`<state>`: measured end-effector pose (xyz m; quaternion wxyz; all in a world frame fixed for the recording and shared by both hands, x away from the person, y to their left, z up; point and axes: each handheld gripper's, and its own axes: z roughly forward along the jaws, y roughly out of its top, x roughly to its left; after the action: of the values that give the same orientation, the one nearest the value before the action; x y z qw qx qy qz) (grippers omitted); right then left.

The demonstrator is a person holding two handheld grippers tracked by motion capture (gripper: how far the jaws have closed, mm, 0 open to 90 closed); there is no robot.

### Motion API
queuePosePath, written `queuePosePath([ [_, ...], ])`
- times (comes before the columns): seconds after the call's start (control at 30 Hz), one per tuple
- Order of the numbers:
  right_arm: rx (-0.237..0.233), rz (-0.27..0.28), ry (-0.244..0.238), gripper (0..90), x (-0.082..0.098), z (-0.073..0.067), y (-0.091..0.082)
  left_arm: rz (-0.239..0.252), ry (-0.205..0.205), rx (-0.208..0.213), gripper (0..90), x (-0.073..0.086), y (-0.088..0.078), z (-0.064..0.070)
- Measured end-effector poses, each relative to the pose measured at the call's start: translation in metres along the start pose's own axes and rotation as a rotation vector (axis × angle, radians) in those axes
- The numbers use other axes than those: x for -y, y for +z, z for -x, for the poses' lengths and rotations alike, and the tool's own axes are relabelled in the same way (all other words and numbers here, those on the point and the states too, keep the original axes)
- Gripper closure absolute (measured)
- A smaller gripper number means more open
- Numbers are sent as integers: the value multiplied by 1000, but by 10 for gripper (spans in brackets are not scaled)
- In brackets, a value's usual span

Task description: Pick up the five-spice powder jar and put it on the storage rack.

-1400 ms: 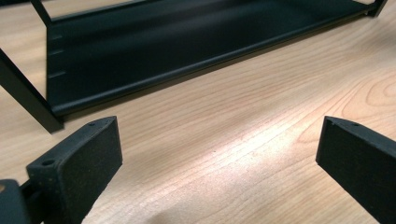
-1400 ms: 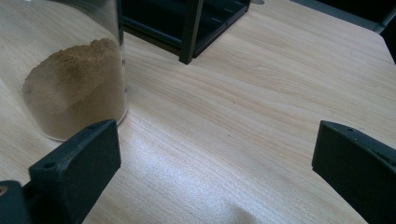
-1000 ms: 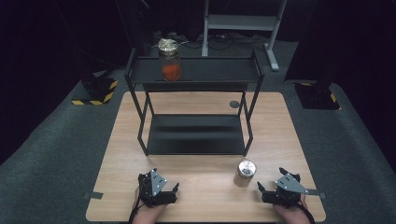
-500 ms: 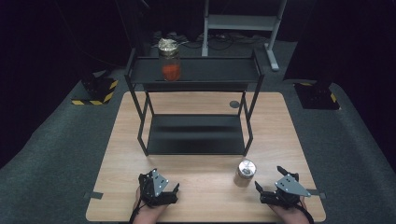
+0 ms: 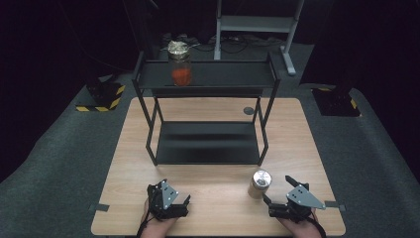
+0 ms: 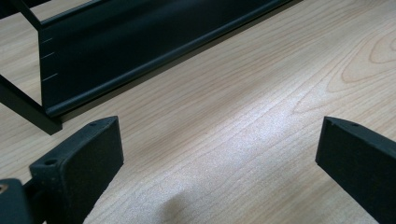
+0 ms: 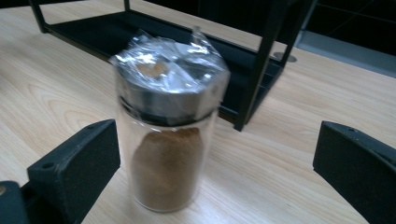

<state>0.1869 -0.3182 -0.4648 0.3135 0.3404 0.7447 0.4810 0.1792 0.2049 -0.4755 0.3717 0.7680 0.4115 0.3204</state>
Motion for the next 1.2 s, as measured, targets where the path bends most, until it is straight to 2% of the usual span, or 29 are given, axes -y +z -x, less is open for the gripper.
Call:
queuePosePath([
  [0.23, -28, 29, 7, 0, -3, -4, 7, 4, 24, 4, 11, 1, 0, 1],
  [0.43, -39, 49, 25, 1, -4, -4, 10, 5, 13, 13, 11, 1, 0, -1],
  [0.57, -42, 54, 39, 31, -5, -5, 14, 9, 3, 17, 11, 2, -1, -3],
  [0.6, -47, 57, 53, 69, -5, -4, 16, 10, 2, 18, 11, 2, -1, -3],
  [0.77, -57, 63, 82, 139, -2, -3, 22, 14, -3, 18, 11, 3, -1, -4],
  [0.9, -88, 68, 115, 252, 3, 3, 27, 18, -11, 19, 11, 3, -1, -4],
  [1.0, -95, 78, 105, 313, 4, 3, 28, 16, -8, 19, 11, 3, -1, -4],
  [1.1, -86, 84, 97, 315, 6, 1, 28, 18, -4, 18, 11, 3, -2, -4],
  [1.2, -88, 111, 114, 325, 12, 1, 28, 21, -4, 17, 11, 4, -2, -4],
])
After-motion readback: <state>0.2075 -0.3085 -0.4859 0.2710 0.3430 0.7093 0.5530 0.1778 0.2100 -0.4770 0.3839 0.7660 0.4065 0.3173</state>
